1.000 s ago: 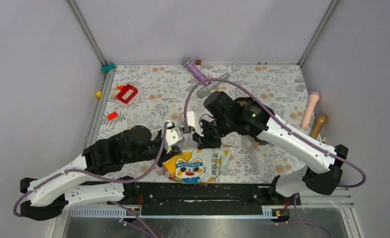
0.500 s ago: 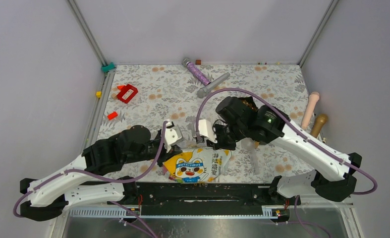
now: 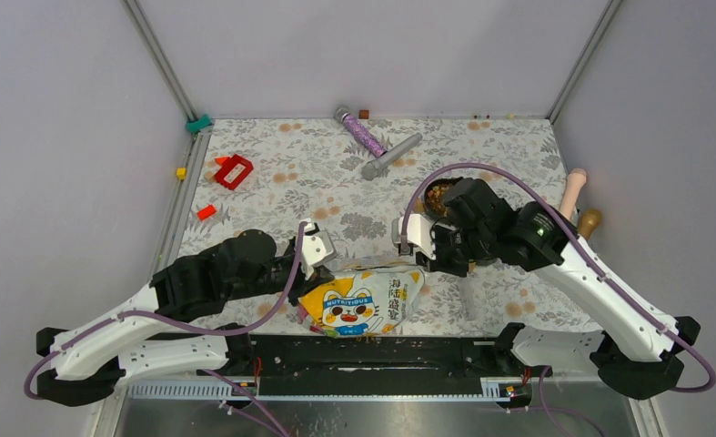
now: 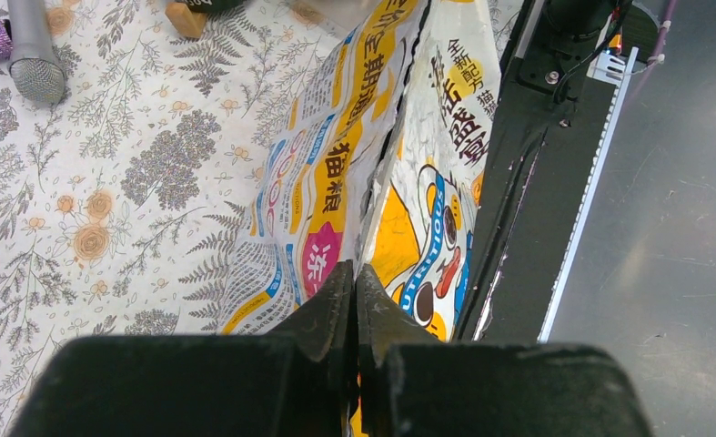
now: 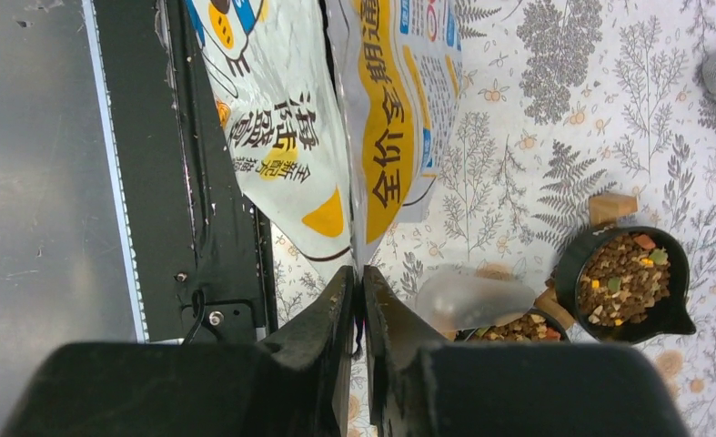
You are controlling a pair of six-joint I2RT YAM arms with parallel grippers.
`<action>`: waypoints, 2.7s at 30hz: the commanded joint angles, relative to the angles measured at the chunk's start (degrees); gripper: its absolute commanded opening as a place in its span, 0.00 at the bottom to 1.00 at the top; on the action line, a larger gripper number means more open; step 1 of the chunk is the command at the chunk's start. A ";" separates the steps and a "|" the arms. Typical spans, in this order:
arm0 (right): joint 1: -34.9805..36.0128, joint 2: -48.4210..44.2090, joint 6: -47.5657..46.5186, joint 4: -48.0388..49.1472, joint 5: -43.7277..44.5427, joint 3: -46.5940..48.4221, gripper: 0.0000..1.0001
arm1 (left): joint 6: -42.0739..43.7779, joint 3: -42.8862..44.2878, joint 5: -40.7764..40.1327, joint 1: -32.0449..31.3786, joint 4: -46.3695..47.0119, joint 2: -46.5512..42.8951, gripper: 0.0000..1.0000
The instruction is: Serve the pet food
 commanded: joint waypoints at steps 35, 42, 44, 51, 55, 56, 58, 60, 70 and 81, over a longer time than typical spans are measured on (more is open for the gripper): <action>-2.84 -24.29 35.92 35.78 58.78 -15.20 0.99 | -14.70 14.42 -26.76 0.41 9.06 2.27 0.99; -5.75 -21.76 44.58 29.33 65.65 -9.98 0.99 | -28.94 20.96 -43.60 17.10 -3.48 7.56 0.99; -7.45 -21.35 45.61 28.94 65.13 -9.74 0.99 | -30.84 20.75 -36.83 26.09 -6.23 9.00 0.99; -28.24 -13.86 51.14 23.90 52.89 -8.83 0.99 | -35.02 14.47 -37.97 35.38 -8.49 12.81 0.99; -40.20 -8.32 55.28 23.48 43.09 -10.14 1.00 | -34.61 8.53 -37.12 39.47 -5.26 11.96 0.99; -41.10 -7.40 55.13 23.93 42.79 -11.14 0.99 | -35.01 7.44 -38.34 40.01 -4.91 11.56 0.99; -42.37 -6.15 56.57 24.76 43.05 -13.55 0.99 | -35.79 5.67 -40.70 40.25 -4.25 10.48 0.99; -43.44 -5.62 58.35 25.90 42.55 -16.55 0.99 | -35.90 3.66 -41.14 40.24 -2.25 9.28 0.98; -44.32 -12.82 62.50 32.61 45.43 -26.94 1.00 | -35.58 1.36 -45.64 40.18 -0.50 7.86 0.99; -44.31 -22.41 62.00 40.31 46.19 -34.04 0.99 | -34.17 1.30 -41.68 40.24 0.35 8.33 0.99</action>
